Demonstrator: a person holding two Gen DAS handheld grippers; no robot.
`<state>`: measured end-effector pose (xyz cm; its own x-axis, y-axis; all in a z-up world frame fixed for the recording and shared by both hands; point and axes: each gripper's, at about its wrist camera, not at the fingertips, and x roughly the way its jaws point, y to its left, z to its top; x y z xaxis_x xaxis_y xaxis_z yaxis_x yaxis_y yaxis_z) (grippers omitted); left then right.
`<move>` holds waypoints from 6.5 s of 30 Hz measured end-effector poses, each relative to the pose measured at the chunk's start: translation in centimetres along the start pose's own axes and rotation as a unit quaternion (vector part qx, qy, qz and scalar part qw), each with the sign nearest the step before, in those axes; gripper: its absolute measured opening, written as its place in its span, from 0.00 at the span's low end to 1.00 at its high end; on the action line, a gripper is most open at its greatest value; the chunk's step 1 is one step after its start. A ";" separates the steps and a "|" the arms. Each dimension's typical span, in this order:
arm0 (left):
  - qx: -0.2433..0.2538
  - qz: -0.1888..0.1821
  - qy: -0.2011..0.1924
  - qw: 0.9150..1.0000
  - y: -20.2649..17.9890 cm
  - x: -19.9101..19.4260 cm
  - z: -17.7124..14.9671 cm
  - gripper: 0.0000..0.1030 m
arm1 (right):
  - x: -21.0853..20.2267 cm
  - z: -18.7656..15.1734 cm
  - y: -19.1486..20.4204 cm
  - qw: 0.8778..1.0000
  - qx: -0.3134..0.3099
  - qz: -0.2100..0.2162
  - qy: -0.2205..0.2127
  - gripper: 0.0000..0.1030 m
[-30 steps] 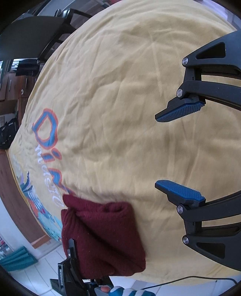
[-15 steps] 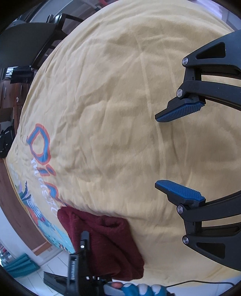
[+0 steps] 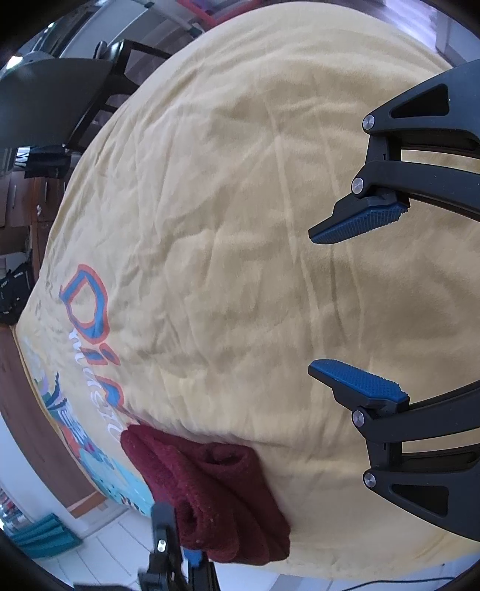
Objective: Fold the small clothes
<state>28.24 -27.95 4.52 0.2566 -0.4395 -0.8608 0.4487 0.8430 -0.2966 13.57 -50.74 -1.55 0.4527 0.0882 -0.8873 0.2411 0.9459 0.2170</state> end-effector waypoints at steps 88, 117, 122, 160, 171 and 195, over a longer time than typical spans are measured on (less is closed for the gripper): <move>-0.047 0.012 -0.060 0.997 20.2 -5.1 -5.9 0.77 | 9.5 13.7 18.0 0.987 -0.123 0.107 0.000 0.76; -0.120 -0.199 -0.081 0.969 24.0 -5.0 -1.4 0.44 | 9.6 13.4 17.7 0.959 -0.094 0.263 0.056 0.43; -0.109 -0.182 -0.119 0.970 25.8 -9.5 -1.5 0.44 | 7.5 14.0 20.5 0.953 -0.091 0.287 0.020 0.43; -0.011 0.048 -0.085 0.995 24.9 -9.5 -5.6 0.77 | 8.1 17.3 33.7 0.949 -0.218 0.226 -0.020 0.61; -0.020 0.088 -0.040 0.995 27.4 -3.1 -5.3 0.80 | 17.2 18.1 34.6 0.970 -0.196 0.145 0.019 0.47; 0.000 0.092 -0.028 0.995 22.1 -8.5 -11.6 0.80 | 5.3 9.0 28.6 0.945 -0.225 0.236 0.022 0.49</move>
<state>26.11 -2.00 0.46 0.3814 -0.2936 -0.8765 0.3888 0.9112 -0.1360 30.62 -26.07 3.57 0.3792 0.5374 -0.7533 -0.3736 0.8337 0.4066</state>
